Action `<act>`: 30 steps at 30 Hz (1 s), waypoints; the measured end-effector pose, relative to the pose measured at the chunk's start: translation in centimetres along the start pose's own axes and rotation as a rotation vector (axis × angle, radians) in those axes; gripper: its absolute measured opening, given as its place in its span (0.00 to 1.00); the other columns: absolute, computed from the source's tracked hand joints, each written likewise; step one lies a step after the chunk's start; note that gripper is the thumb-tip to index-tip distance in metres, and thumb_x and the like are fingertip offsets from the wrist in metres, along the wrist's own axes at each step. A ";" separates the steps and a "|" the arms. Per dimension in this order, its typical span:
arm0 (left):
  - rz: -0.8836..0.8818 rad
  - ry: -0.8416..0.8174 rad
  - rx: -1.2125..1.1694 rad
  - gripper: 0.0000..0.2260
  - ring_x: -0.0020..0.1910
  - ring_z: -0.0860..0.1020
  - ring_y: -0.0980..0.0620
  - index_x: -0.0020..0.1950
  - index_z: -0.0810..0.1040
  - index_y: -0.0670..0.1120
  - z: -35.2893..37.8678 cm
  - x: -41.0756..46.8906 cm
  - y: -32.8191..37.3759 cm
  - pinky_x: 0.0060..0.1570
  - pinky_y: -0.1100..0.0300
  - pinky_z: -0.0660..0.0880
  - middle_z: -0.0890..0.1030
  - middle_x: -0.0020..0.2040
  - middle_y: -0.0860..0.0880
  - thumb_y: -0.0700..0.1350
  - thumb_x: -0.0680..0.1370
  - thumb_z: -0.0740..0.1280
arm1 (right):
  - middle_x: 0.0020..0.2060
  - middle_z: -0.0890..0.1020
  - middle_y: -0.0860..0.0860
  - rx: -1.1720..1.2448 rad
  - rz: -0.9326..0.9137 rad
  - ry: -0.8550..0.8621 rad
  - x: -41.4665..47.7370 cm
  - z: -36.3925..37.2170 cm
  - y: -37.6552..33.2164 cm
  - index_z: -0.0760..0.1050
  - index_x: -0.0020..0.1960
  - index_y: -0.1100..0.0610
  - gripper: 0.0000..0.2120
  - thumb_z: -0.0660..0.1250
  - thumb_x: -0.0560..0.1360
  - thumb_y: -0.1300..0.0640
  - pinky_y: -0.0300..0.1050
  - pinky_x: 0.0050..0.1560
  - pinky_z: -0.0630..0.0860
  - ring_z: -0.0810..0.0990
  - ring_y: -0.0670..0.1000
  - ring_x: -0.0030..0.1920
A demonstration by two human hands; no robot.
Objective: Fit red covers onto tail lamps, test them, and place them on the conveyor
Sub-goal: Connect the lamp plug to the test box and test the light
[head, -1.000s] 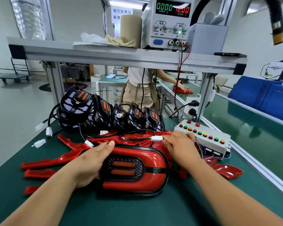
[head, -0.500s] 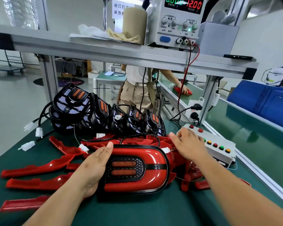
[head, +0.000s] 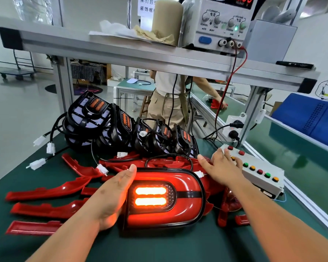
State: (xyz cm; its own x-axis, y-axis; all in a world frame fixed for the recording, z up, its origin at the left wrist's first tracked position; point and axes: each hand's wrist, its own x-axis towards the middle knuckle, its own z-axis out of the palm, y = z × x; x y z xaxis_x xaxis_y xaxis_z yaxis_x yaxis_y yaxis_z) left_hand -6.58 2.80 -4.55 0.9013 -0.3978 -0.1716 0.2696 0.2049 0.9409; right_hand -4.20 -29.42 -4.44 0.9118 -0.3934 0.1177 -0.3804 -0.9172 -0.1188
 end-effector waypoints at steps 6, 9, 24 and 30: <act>0.006 -0.025 -0.014 0.43 0.77 0.59 0.49 0.78 0.61 0.50 -0.3 0.1 -0.1 0.76 0.41 0.53 0.64 0.77 0.51 0.68 0.67 0.65 | 0.77 0.57 0.51 -0.026 0.025 -0.018 0.0 0.2 0.1 0.67 0.69 0.57 0.50 0.38 0.68 0.21 0.66 0.72 0.43 0.46 0.57 0.78; -0.021 -0.040 -0.030 0.38 0.72 0.69 0.43 0.73 0.69 0.47 -0.3 0.3 -0.4 0.73 0.39 0.60 0.74 0.71 0.44 0.67 0.69 0.64 | 0.78 0.55 0.50 -0.043 0.028 -0.021 0.0 0.2 0.1 0.67 0.70 0.56 0.49 0.38 0.67 0.21 0.67 0.72 0.43 0.45 0.60 0.78; -0.040 -0.106 -0.014 0.28 0.59 0.80 0.38 0.65 0.77 0.43 -0.2 0.6 -0.5 0.64 0.38 0.72 0.82 0.59 0.38 0.62 0.75 0.61 | 0.79 0.47 0.45 -0.063 0.001 -0.077 -0.1 0.2 0.3 0.67 0.56 0.46 0.38 0.36 0.66 0.22 0.68 0.71 0.44 0.47 0.64 0.77; -0.039 -0.082 -0.015 0.29 0.59 0.81 0.39 0.65 0.78 0.41 -0.2 0.7 -0.6 0.63 0.37 0.73 0.83 0.58 0.38 0.62 0.75 0.60 | 0.79 0.48 0.45 -0.008 0.005 -0.065 -0.3 0.1 0.2 0.63 0.49 0.45 0.30 0.38 0.69 0.23 0.68 0.71 0.44 0.47 0.63 0.77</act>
State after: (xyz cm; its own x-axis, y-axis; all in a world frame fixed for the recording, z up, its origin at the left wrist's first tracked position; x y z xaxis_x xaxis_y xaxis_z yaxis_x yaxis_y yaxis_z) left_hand -6.07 2.56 -5.24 0.8595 -0.4774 -0.1827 0.3091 0.2006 0.9296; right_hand -4.57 -29.48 -4.57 0.9180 -0.3931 0.0528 -0.3857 -0.9158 -0.1117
